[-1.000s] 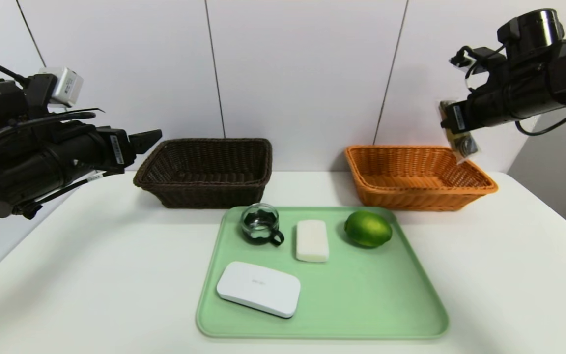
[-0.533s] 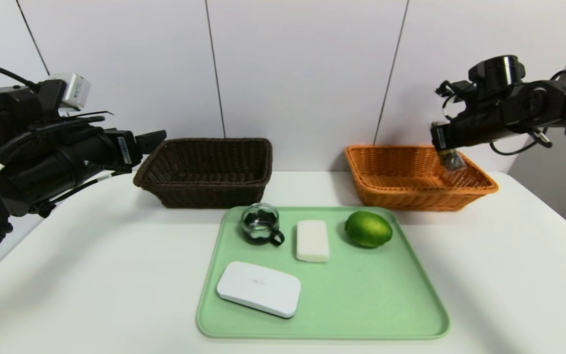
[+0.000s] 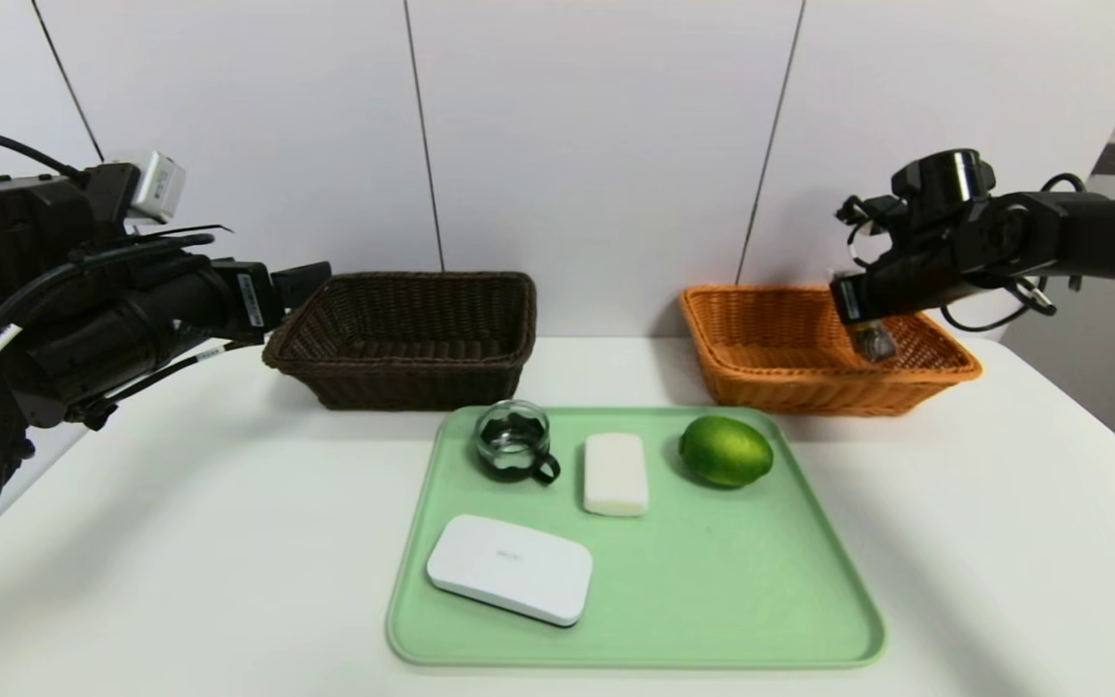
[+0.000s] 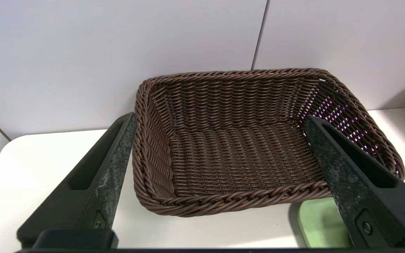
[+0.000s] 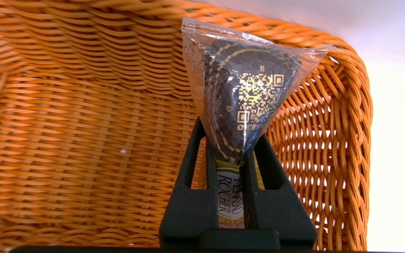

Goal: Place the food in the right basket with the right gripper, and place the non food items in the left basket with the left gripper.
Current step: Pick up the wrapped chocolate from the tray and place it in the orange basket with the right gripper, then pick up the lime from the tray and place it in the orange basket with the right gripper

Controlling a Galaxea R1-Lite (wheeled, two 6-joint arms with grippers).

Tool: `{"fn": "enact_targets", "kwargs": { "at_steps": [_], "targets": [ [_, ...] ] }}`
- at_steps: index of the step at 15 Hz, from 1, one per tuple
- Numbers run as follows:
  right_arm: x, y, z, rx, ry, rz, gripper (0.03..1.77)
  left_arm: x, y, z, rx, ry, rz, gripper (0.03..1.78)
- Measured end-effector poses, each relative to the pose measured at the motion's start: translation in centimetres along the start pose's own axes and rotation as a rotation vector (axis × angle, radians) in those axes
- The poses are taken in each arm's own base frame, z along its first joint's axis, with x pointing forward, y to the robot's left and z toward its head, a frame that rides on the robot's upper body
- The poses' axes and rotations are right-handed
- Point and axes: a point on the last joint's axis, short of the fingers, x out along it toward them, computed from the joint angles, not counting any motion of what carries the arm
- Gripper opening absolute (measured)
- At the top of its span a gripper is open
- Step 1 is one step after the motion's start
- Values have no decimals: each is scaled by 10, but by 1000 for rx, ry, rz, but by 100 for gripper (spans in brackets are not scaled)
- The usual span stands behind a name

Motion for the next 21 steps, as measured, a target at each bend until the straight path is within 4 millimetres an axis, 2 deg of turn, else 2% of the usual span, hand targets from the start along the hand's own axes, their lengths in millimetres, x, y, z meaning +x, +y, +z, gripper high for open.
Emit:
{"fn": "enact_targets", "kwargs": {
  "at_steps": [1, 3, 5, 8, 10, 13, 15, 18, 20, 21],
  "targets": [
    [1, 0, -1, 6, 4, -11, 33, 0, 0, 0, 0, 0, 0, 169],
    [2, 0, -1, 15, 4, -16, 64, 0, 0, 0, 2, 0, 0, 169],
    [2, 1, 0, 15, 3, -16, 88, 0, 0, 1, 2, -2, -1, 169],
    [-2, -1, 1, 18, -6, -19, 115, 0, 0, 1, 2, -5, 0, 169],
    [-16, -2, 9, 19, -40, -18, 128, -1, 0, 3, 3, -10, 0, 169],
    [-68, 7, 27, -7, -134, 44, 142, -5, 0, 6, 2, -20, 0, 169],
    [-118, 34, 32, -83, -175, 175, 148, -8, -1, 8, 2, -28, -1, 169],
    [-193, 86, 14, -261, -101, 403, 156, -14, -1, 8, 2, -28, -2, 169],
    [-232, 103, -6, -376, -10, 513, 159, -18, -1, 7, 2, -26, -3, 169],
    [-245, 106, -15, -419, 41, 542, 160, -20, -2, 7, 3, -28, -5, 169]
  ]
}}
